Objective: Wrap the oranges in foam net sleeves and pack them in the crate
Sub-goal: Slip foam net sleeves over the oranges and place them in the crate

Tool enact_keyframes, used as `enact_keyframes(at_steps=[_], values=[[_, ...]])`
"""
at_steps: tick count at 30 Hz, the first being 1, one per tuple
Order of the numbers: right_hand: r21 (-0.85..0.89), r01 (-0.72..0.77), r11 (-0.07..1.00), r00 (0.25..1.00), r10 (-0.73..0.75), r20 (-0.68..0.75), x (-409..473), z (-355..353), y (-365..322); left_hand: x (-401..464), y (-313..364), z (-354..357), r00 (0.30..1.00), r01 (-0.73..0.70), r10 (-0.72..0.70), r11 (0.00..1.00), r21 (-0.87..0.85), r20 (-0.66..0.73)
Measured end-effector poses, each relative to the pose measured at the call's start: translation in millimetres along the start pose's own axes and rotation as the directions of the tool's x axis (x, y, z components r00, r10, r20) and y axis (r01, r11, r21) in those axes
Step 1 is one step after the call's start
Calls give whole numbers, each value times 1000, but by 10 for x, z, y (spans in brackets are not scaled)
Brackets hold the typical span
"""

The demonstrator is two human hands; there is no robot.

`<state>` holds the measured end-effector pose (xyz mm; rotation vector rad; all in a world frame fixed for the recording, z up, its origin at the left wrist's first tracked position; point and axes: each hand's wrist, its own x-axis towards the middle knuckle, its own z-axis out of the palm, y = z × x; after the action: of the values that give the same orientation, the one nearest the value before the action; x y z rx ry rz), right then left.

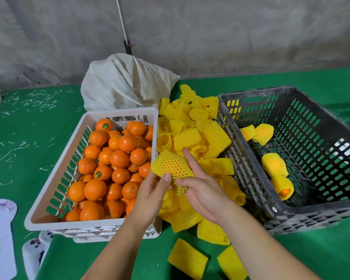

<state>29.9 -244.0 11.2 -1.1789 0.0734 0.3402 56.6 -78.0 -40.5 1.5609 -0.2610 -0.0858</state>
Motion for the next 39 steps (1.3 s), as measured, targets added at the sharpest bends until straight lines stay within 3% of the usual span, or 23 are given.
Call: enact_keyframes(at_steps=[7,12,15,17,19,21,22,24,26,28,31,34,36,39], values=[[100,136,986,974,-114,-197,-40,127,107,-9,4,14,1000,1,-2,999,-49,-25],[-197,157,968,947,-204,-248,-37,77,217,-24,4,-11,1000,9,-10,999,-54,-11],[-264,149,953,870,-253,-424,42,-349,-110,15,-52,-132,996,43,-47,998,-51,-75],[-323,210,923,749,-364,-554,88,-750,-398,100,-112,-329,987,66,-45,989,134,-157],[-488,171,856,586,-486,-648,155,-1200,-634,206,-193,-594,970,171,-72,883,436,-234],[-591,3,807,512,-509,-692,239,-1524,-762,323,-318,-808,953,304,-220,673,675,-210],[-597,-79,798,526,-475,-705,291,-1625,-756,360,-369,-844,913,371,-358,531,762,-195],[-600,-208,772,640,-357,-681,378,-1723,-655,373,-417,-808,781,426,-585,246,871,-217],[-696,-309,649,751,-282,-597,426,-1720,-553,330,-461,-717,753,352,-630,141,925,-190],[-827,-356,436,795,-324,-513,454,-1670,-538,308,-464,-680,764,318,-616,101,943,-191],[-938,-342,-52,819,-507,-270,476,-1571,-489,323,-420,-684,728,399,-627,60,915,-276],[-862,-266,-432,898,-437,-58,546,-1554,-414,324,-406,-689,731,453,-582,23,891,-357],[-778,-236,-582,945,-324,-44,595,-1562,-409,338,-444,-728,726,495,-573,51,867,-380],[-673,-169,-720,978,-208,-23,652,-1535,-440,350,-519,-801,750,507,-539,98,856,-383]])
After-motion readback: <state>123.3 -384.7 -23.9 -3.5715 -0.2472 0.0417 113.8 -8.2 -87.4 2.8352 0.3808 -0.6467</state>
